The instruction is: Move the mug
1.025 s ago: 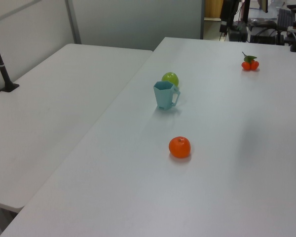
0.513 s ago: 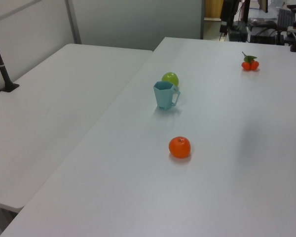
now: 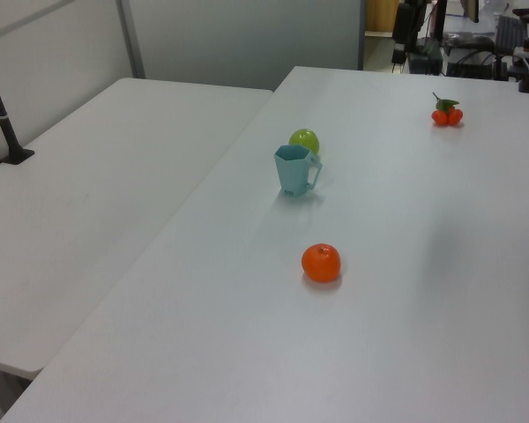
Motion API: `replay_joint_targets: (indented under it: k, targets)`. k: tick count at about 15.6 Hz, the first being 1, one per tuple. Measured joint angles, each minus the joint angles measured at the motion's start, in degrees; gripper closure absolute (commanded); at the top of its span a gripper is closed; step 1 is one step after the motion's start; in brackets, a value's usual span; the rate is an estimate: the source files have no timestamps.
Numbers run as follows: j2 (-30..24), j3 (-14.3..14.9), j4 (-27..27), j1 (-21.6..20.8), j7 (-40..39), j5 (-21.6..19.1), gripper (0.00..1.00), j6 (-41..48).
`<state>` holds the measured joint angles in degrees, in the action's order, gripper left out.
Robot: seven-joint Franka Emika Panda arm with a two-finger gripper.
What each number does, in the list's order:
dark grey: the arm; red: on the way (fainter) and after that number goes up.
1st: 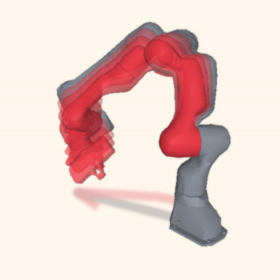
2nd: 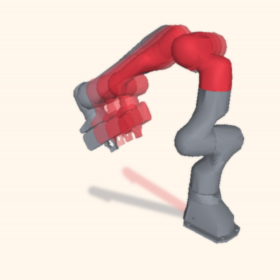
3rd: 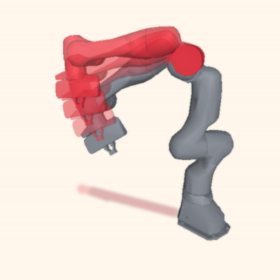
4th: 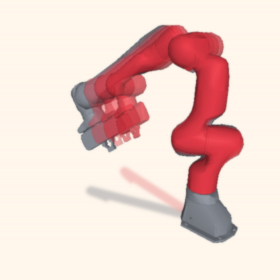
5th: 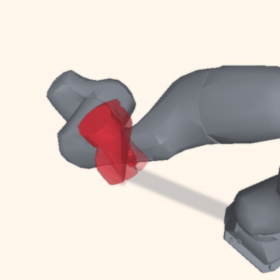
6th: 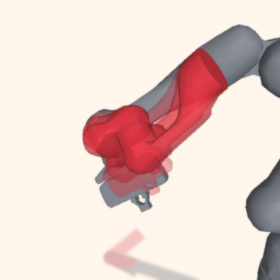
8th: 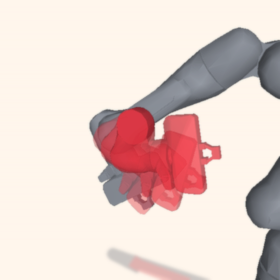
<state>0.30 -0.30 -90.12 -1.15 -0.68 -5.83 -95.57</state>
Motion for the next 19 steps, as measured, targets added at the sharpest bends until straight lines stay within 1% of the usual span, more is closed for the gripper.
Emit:
replay_joint_targets:
  k: [2, 4, 6, 13, 15, 18, 19]
  targets:
    - [0.5, 0.0, 0.0, 0.0, 0.0, 0.0, 0.12, -0.2]
    - [1.1, 0.0, 0.0, 0.0, 0.0, 0.0, 0.18, -0.2]
    - [1.6, 0.0, 0.0, 0.0, 0.1, 0.0, 0.18, -0.9]
    - [6.1, 0.0, -0.1, 0.0, 3.5, 0.0, 0.20, -11.6]
    - [7.5, 0.0, -0.1, 0.0, 4.6, 0.3, 0.23, -14.2]
    - [9.5, 0.0, -0.1, -0.3, 7.4, 1.8, 0.29, -17.2]
    - [10.1, 0.0, -0.2, -0.6, 8.2, 2.3, 0.29, -18.1]
